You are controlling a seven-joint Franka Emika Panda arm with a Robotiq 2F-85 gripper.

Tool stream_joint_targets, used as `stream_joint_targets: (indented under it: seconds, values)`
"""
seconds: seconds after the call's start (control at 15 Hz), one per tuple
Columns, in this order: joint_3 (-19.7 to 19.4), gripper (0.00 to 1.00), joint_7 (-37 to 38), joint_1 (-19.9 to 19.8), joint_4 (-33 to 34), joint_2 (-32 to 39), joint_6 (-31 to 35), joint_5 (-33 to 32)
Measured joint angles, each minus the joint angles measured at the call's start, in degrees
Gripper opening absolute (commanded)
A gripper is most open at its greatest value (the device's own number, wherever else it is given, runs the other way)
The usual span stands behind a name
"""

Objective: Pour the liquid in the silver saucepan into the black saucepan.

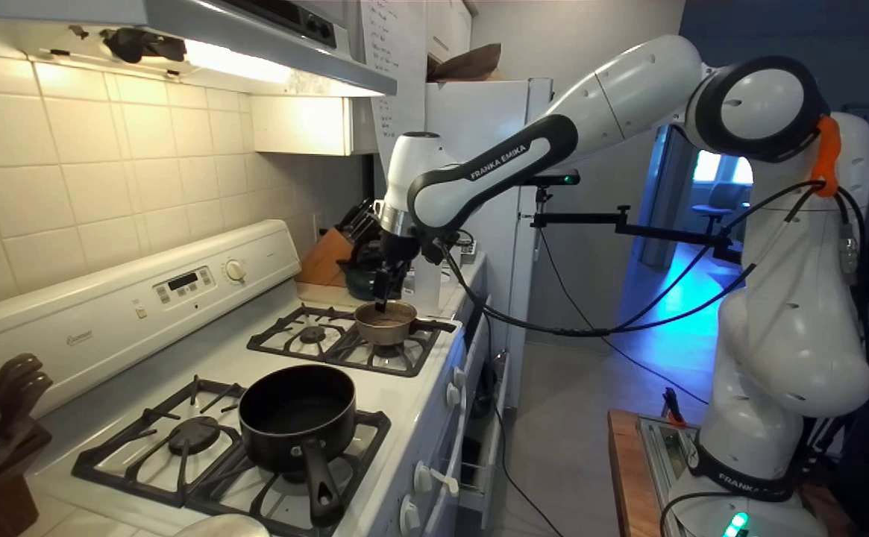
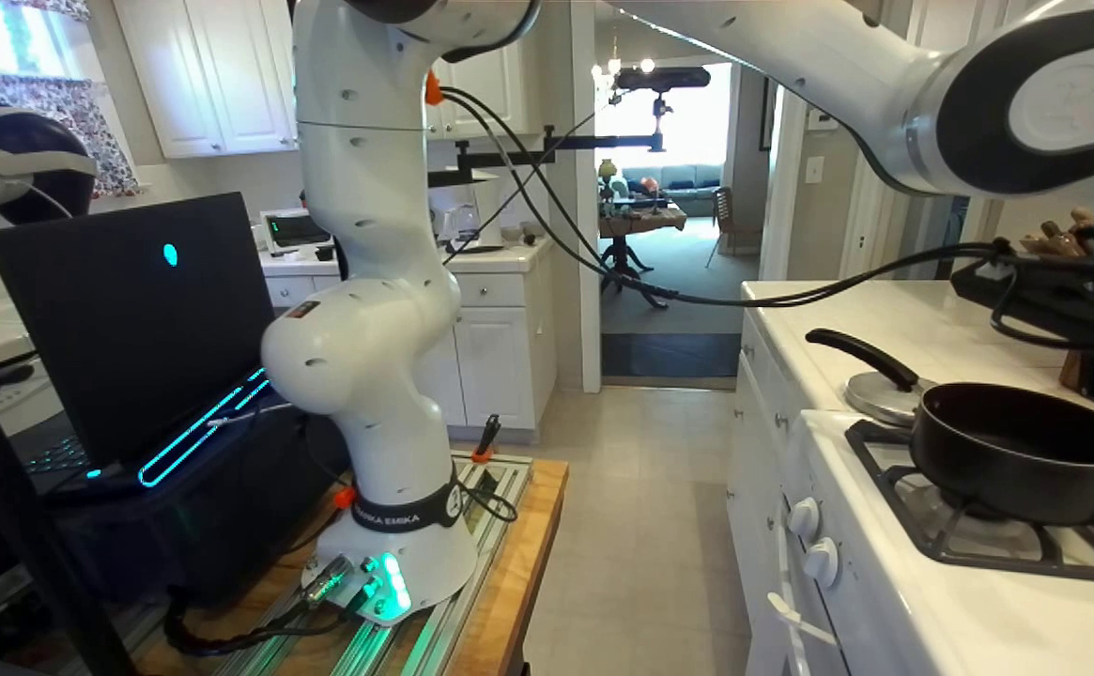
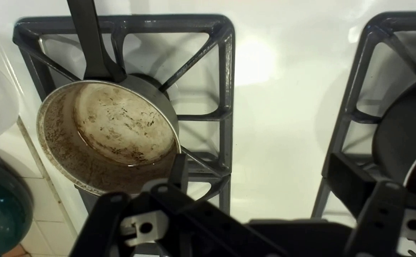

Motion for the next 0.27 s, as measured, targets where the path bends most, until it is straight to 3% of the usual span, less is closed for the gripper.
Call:
stream_joint_targets:
  seconds: [0.27]
  values:
    - [0.1,1.0,0.1,0.2,0.0,-0.2,-0.1,0.0]
